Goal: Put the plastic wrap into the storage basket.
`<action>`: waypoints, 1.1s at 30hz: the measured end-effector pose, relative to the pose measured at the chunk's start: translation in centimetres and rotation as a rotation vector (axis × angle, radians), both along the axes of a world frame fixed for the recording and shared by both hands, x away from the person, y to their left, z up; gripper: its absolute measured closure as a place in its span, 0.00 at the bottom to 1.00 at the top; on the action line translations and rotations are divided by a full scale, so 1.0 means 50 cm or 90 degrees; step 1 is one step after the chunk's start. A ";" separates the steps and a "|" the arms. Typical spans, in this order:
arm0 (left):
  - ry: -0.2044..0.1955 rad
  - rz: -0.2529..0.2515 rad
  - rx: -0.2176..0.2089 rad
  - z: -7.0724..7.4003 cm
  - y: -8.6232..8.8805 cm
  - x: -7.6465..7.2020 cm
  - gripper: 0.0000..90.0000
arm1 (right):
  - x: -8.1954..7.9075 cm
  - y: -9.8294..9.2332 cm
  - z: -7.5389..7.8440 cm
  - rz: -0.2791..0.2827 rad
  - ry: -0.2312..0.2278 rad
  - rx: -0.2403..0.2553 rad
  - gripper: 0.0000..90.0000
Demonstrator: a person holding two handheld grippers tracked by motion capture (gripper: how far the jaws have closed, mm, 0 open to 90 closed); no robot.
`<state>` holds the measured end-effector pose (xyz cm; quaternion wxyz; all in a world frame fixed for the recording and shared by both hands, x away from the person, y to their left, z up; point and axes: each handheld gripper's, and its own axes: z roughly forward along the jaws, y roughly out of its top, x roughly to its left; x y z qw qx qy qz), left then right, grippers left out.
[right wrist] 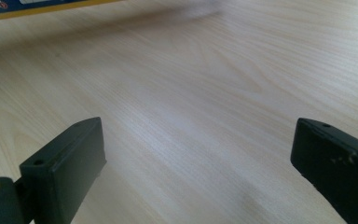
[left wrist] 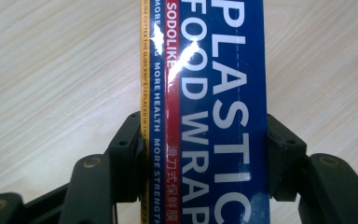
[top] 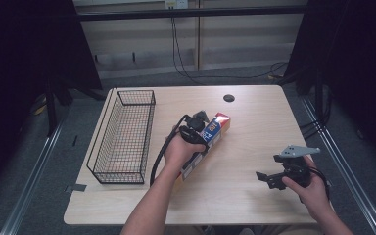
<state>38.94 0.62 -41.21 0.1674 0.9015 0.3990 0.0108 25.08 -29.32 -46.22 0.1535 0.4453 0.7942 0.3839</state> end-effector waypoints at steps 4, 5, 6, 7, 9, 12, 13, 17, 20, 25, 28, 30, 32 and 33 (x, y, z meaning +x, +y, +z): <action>-0.003 0.013 0.003 0.012 0.013 0.002 0.48 | 0.000 0.002 -0.001 0.001 -0.001 -0.002 0.03; 0.001 0.011 0.007 0.015 0.016 0.003 0.48 | 0.000 0.002 -0.001 0.001 -0.001 -0.002 0.03; -0.005 0.017 0.007 0.019 0.021 0.003 0.48 | 0.000 0.002 -0.001 0.001 -0.001 -0.002 0.03; -0.005 0.017 0.007 0.019 0.021 0.003 0.48 | 0.000 0.002 -0.001 0.001 -0.001 -0.002 0.03; -0.003 0.027 0.002 0.022 0.026 0.003 0.48 | 0.000 0.001 0.000 0.001 -0.003 -0.005 0.03; -0.007 0.034 0.006 0.028 0.032 0.004 0.48 | 0.000 0.001 0.000 0.000 -0.004 -0.002 0.03; -0.011 0.036 0.006 0.028 0.034 0.004 0.47 | 0.000 0.001 0.000 0.000 -0.002 -0.001 0.03; -0.008 0.050 0.005 0.032 0.041 0.006 0.47 | 0.000 0.002 -0.001 0.002 -0.003 -0.002 0.03; -0.005 0.056 0.007 0.036 0.045 0.008 0.47 | 0.000 0.002 -0.001 0.002 -0.002 0.000 0.03; -0.001 0.064 0.004 0.042 0.052 0.011 0.47 | 0.000 0.002 0.000 0.006 -0.003 -0.003 0.03; -0.007 0.071 0.006 0.046 0.054 0.011 0.47 | 0.000 0.002 0.000 0.003 -0.003 0.000 0.03; -0.005 0.075 0.006 0.050 0.057 0.012 0.47 | 0.000 0.001 0.000 0.005 -0.003 -0.003 0.03; -0.005 0.083 0.002 0.053 0.061 0.013 0.47 | 0.001 0.001 0.000 0.004 -0.004 0.000 0.03; -0.002 0.088 0.002 0.055 0.063 0.013 0.47 | 0.001 0.002 0.000 0.003 -0.003 0.001 0.03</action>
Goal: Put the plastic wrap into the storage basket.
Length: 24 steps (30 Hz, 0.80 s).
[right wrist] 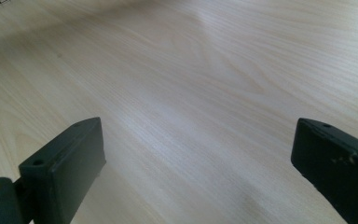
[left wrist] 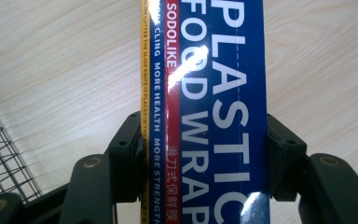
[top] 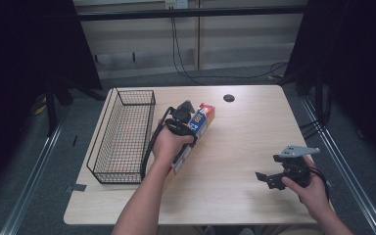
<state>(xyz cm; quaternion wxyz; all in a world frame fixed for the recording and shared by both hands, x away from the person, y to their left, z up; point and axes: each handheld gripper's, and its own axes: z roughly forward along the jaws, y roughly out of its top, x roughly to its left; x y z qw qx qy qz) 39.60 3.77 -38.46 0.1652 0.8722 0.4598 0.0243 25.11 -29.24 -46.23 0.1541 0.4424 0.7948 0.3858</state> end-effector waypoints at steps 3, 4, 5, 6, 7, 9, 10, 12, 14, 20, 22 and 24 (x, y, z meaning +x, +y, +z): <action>-0.005 0.008 0.003 0.005 0.008 0.001 0.47 | 0.000 0.001 -0.001 0.001 0.002 -0.002 0.03; -0.006 0.014 0.001 0.006 0.009 0.001 0.47 | 0.000 0.001 -0.001 0.001 0.002 -0.002 0.03; -0.005 0.018 0.001 0.009 0.014 0.003 0.47 | -0.001 0.002 -0.001 -0.001 0.001 -0.004 0.03; -0.005 0.018 0.001 0.009 0.014 0.003 0.47 | -0.001 0.002 0.000 0.000 0.001 -0.004 0.03; -0.007 0.019 -0.001 0.011 0.017 0.004 0.47 | -0.001 0.002 0.000 0.001 0.000 -0.004 0.03; -0.009 0.024 0.001 0.014 0.021 0.004 0.47 | -0.001 0.001 0.000 0.003 -0.002 -0.006 0.03; -0.009 0.024 0.001 0.014 0.021 0.004 0.47 | -0.001 0.001 0.000 0.004 -0.002 -0.006 0.03; -0.008 0.030 -0.003 0.018 0.025 0.006 0.47 | -0.001 0.003 0.001 0.001 0.002 -0.004 0.03; -0.010 0.034 -0.007 0.019 0.026 0.005 0.47 | -0.001 0.002 0.000 0.005 -0.002 -0.008 0.03; -0.018 0.030 -0.001 0.035 0.034 0.009 0.47 | -0.001 0.004 0.000 0.003 -0.001 -0.006 0.03; -0.013 0.044 0.004 0.040 0.034 0.008 0.47 | -0.001 0.003 0.000 0.003 -0.001 -0.006 0.03; -0.015 0.046 0.000 0.043 0.037 0.009 0.47 | -0.001 0.003 0.000 0.003 -0.002 -0.006 0.03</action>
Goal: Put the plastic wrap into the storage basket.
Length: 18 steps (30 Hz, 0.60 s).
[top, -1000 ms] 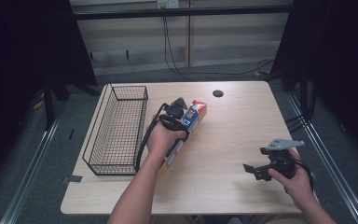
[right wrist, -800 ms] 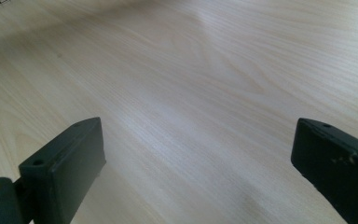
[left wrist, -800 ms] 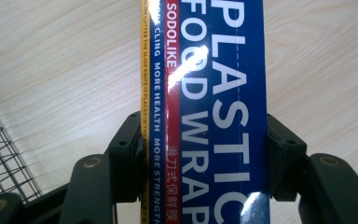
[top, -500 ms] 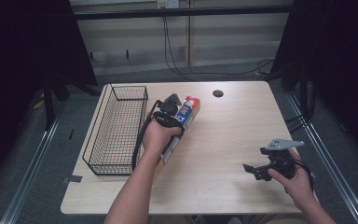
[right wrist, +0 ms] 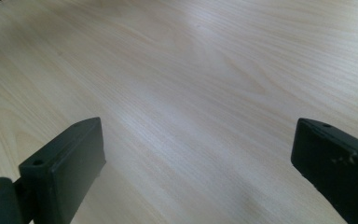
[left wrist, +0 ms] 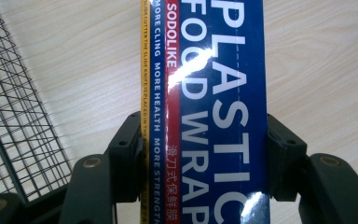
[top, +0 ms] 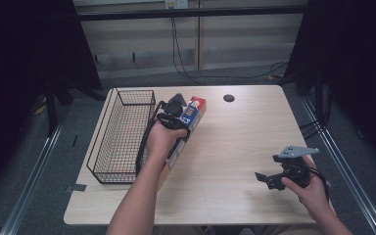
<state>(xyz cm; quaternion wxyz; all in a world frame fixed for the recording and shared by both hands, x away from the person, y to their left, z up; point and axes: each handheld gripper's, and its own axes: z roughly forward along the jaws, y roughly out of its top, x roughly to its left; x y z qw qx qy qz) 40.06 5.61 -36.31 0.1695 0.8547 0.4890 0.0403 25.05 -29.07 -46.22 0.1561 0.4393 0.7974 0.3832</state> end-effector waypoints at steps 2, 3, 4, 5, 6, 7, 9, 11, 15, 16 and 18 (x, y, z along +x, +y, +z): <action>0.001 0.005 -0.001 0.004 0.002 0.000 0.47 | 0.000 0.000 0.000 0.000 0.000 0.001 0.03; -0.003 0.008 0.000 0.005 0.002 0.000 0.47 | 0.000 0.000 0.000 0.001 -0.001 0.001 0.03; -0.001 0.009 0.002 0.008 0.003 0.000 0.47 | 0.000 0.000 0.000 0.001 -0.001 0.001 0.03; -0.001 0.010 0.001 0.009 0.004 0.001 0.47 | 0.001 0.000 -0.001 0.003 -0.002 0.000 0.03; -0.001 0.013 -0.003 0.010 0.005 0.001 0.47 | 0.001 0.001 -0.001 0.001 -0.002 -0.001 0.03; -0.004 0.014 -0.003 0.011 0.006 0.001 0.47 | 0.000 0.001 -0.001 0.003 -0.002 -0.001 0.03; -0.006 0.012 -0.003 0.014 0.008 0.003 0.47 | 0.000 0.001 0.000 0.003 0.000 0.001 0.03; 0.000 0.019 -0.003 0.017 0.008 0.002 0.47 | 0.000 0.001 0.000 0.002 0.000 0.001 0.03; -0.004 0.021 -0.006 0.021 0.013 0.003 0.47 | 0.000 0.001 -0.001 0.002 -0.002 -0.001 0.03; -0.005 0.018 -0.003 0.023 0.015 0.004 0.47 | 0.000 0.002 -0.001 0.002 -0.001 0.000 0.03; -0.006 0.025 -0.004 0.025 0.017 0.004 0.47 | 0.000 0.002 0.000 0.002 -0.002 -0.001 0.03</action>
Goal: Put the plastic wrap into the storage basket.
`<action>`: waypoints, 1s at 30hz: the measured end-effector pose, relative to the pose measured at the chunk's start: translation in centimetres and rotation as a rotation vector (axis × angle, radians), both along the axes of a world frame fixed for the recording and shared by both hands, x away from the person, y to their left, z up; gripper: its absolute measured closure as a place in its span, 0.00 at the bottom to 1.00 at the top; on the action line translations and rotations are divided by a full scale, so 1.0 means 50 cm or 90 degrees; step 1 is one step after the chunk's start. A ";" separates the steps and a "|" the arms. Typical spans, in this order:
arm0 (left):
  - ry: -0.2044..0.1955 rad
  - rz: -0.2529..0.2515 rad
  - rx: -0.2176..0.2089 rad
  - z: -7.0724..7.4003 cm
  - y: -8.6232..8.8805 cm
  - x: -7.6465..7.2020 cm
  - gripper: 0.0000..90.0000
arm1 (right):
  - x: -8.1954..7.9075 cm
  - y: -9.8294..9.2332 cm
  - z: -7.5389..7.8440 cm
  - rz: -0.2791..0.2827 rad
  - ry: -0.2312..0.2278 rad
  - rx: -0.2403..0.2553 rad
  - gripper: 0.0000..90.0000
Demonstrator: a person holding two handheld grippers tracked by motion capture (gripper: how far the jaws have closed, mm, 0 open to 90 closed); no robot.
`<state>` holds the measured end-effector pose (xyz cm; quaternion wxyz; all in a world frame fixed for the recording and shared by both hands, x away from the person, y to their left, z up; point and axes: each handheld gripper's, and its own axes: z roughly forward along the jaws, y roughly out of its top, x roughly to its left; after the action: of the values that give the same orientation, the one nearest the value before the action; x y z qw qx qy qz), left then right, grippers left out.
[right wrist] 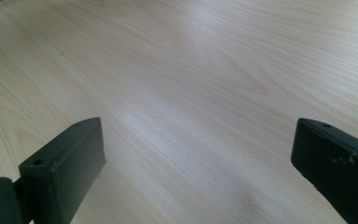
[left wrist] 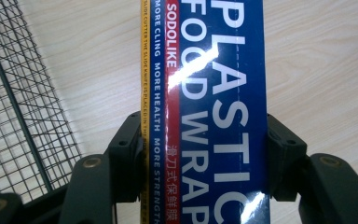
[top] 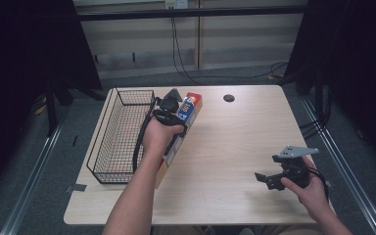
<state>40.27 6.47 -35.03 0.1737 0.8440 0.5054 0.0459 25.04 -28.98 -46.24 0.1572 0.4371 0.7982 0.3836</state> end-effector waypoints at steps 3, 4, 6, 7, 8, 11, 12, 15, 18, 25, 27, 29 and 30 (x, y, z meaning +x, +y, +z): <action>0.000 0.004 0.000 0.005 0.005 0.001 0.47 | 0.000 0.000 0.000 0.001 0.000 0.000 0.03; -0.001 0.004 0.002 0.006 0.007 0.001 0.47 | 0.000 0.000 0.000 0.002 0.000 -0.001 0.03; -0.008 0.011 -0.005 0.008 0.009 0.001 0.47 | 0.000 0.000 -0.001 0.002 0.000 -0.001 0.03; -0.005 0.007 0.001 0.010 0.011 0.002 0.47 | 0.000 0.001 -0.001 0.002 0.001 -0.001 0.03; -0.005 0.008 -0.001 0.011 0.013 0.002 0.47 | 0.001 0.001 -0.001 0.005 0.000 -0.001 0.03; -0.008 0.019 0.000 0.017 0.018 0.002 0.47 | 0.001 0.002 -0.001 0.007 0.000 -0.001 0.03; -0.008 0.019 0.000 0.017 0.018 0.002 0.47 | 0.000 0.002 -0.001 0.007 0.002 0.001 0.03; -0.007 0.026 -0.003 0.021 0.022 0.002 0.47 | 0.000 0.003 -0.001 0.007 0.002 0.002 0.03; -0.008 0.034 -0.003 0.023 0.028 0.003 0.47 | 0.000 0.003 -0.001 0.007 0.003 0.002 0.03; -0.010 0.038 0.005 0.024 0.044 0.006 0.47 | 0.000 0.003 -0.002 0.008 0.005 0.002 0.03; -0.013 0.048 0.008 0.023 0.050 0.006 0.47 | 0.000 0.003 -0.002 0.008 0.005 0.002 0.03; -0.013 0.042 0.012 0.023 0.054 0.007 0.47 | 0.000 0.002 -0.001 0.006 0.003 0.003 0.03; -0.014 0.054 0.005 0.023 0.054 0.006 0.47 | 0.000 0.002 -0.001 0.006 0.003 0.003 0.03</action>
<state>40.58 9.19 -33.88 0.1734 0.8219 0.5387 0.0643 25.06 -28.87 -46.31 0.1526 0.4344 0.7996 0.3855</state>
